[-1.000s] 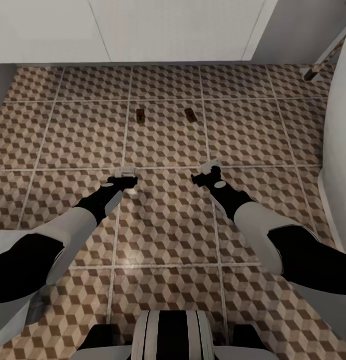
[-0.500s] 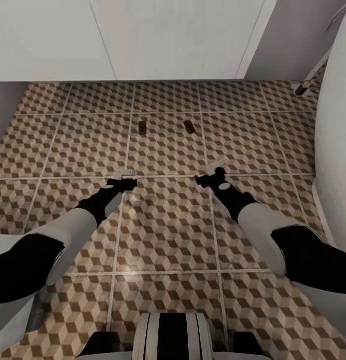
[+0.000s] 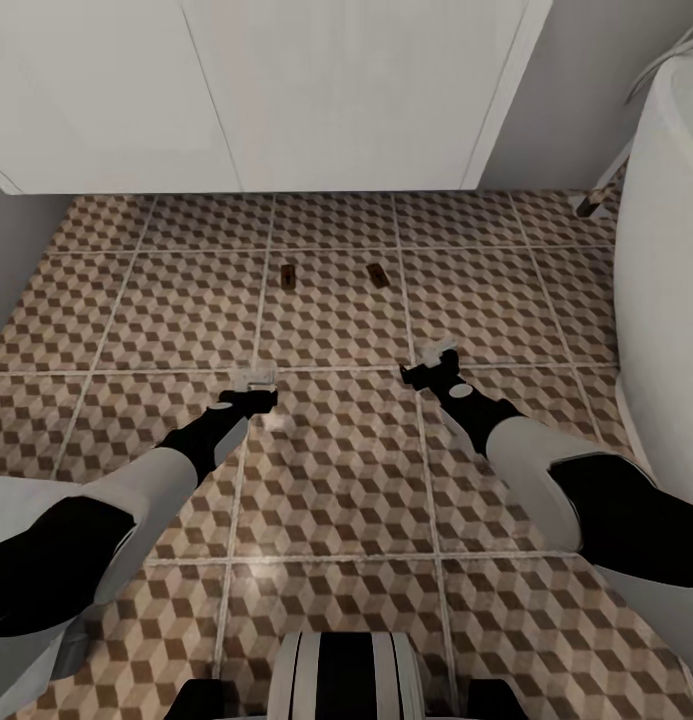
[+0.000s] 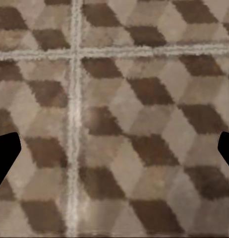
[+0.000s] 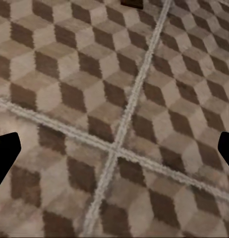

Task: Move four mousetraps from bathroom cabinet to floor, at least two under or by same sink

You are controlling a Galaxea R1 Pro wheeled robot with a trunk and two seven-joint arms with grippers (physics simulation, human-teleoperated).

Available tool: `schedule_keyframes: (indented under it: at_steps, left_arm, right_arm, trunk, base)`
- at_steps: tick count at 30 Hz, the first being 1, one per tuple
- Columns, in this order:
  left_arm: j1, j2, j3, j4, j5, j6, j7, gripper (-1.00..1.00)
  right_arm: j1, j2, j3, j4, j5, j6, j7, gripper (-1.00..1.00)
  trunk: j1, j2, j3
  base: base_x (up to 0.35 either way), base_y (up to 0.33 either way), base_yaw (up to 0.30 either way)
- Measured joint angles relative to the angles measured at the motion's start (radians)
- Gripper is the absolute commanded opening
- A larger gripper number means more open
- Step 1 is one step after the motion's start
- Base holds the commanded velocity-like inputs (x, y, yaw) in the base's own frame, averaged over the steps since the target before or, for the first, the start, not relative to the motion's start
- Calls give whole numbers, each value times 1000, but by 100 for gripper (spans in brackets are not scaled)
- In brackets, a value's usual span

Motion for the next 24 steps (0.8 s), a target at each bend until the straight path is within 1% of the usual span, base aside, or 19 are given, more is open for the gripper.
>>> schedule_keyframes:
  at_steps: [5, 7, 8, 11, 14, 19, 24]
  left_arm:
    - [39, 0, 0, 0, 0, -2, 0, 100]
    - [56, 0, 0, 0, 0, -13, 0, 100]
    - [65, 0, 0, 0, 0, -29, 0, 100]
    - [78, 0, 0, 0, 0, -53, -1, 100]
    - [102, 0, 0, 1, 0, -74, -1, 100]
    - [136, 0, 0, 1, 0, -85, -1, 100]
    - [158, 0, 0, 1, -1, -92, 0, 100]
  right_arm:
    - [40, -4, 0, 3, 0, -9, 0, 100]
    - [56, -7, 0, 4, 0, -14, 0, 100]
    - [65, -10, 0, 4, 0, -21, 0, 100]
    - [74, -12, 0, 5, 0, -36, 0, 100]
    - [97, -15, 0, 5, -1, -58, 0, 100]
    - [138, -16, 0, 5, 0, -69, 0, 100]
    - [159, -16, 0, 5, 0, -82, 0, 100]
  trunk:
    - [-2, 1, 19]
    - [-3, 2, 27]
    - [-4, 2, 31]
    - [-5, 3, 43]
    - [-6, 3, 54]
    - [-9, 4, 73]
    - [-11, 6, 93]
  base:
    - [0, 0, 0]
    - [0, 0, 0]
    - [0, 0, 0]
    - [0, 0, 0]
    - [0, 0, 0]
    - [0, 0, 0]
    - [0, 0, 0]
